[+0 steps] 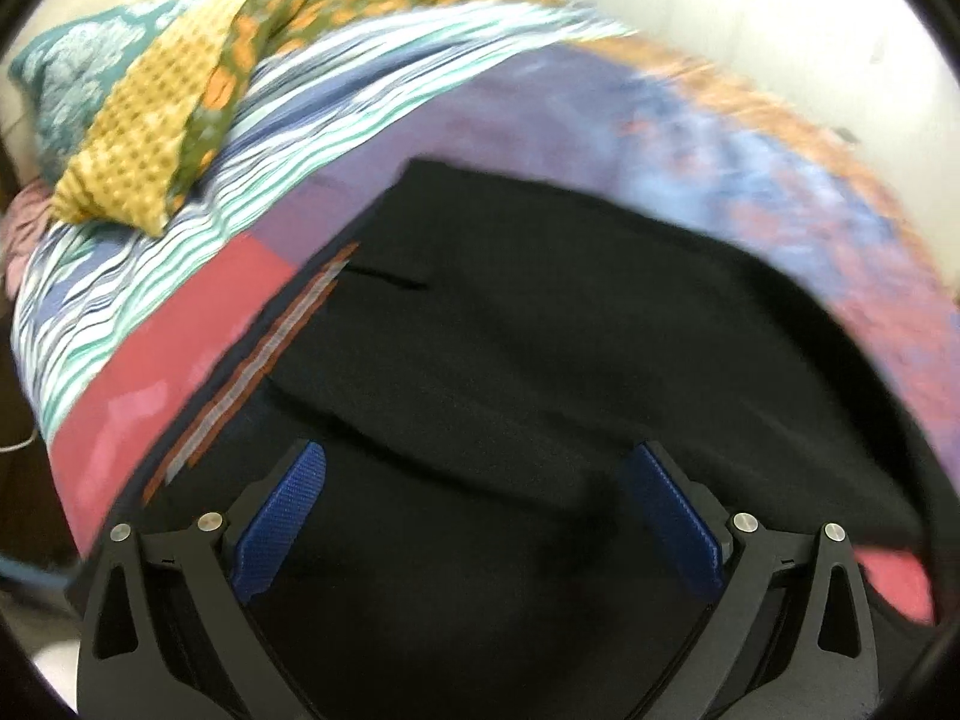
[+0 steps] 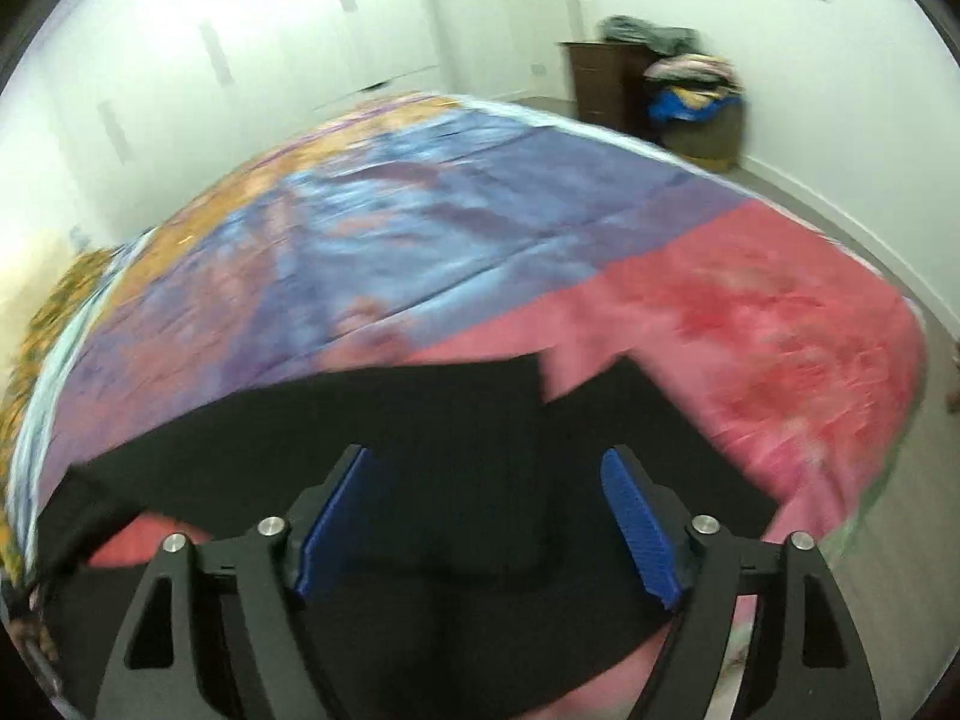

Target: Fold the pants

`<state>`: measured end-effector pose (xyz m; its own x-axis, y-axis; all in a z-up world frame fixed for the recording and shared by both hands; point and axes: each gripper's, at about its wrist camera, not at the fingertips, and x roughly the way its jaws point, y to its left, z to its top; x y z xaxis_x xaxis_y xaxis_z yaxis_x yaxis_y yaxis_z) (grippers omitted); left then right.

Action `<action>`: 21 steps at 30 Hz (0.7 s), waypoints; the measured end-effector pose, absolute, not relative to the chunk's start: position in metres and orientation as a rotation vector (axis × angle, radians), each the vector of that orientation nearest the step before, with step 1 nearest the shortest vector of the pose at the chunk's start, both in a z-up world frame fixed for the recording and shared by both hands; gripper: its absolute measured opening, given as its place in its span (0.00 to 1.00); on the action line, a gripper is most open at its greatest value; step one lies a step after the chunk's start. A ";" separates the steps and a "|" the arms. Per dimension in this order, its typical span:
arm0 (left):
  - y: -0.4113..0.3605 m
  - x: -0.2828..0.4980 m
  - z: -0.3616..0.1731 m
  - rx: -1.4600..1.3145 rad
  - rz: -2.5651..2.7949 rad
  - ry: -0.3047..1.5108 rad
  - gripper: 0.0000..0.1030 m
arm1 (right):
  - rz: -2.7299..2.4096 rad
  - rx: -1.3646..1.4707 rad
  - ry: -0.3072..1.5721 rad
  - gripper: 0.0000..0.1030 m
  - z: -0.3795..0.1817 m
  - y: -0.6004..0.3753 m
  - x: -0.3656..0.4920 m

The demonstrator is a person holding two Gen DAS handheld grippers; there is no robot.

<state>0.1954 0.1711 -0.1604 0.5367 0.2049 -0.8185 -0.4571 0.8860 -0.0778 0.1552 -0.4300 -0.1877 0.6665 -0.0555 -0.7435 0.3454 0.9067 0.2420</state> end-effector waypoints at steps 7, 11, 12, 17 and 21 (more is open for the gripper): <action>0.092 0.142 -0.158 -0.284 0.172 0.921 0.99 | -0.013 0.281 0.889 0.82 -0.207 -0.333 0.147; 0.076 0.133 -0.175 -0.242 0.134 0.987 0.99 | 0.076 0.225 0.901 0.82 -0.229 -0.305 0.139; 0.075 0.131 -0.175 -0.226 0.136 0.985 0.99 | 0.085 0.209 0.917 0.82 -0.235 -0.301 0.139; 0.078 0.126 -0.163 -0.235 0.152 0.936 0.99 | 0.132 0.198 0.950 0.95 -0.250 -0.297 0.139; 0.087 0.133 -0.177 -0.243 0.194 0.958 0.99 | 0.135 0.190 0.955 0.96 -0.252 -0.297 0.138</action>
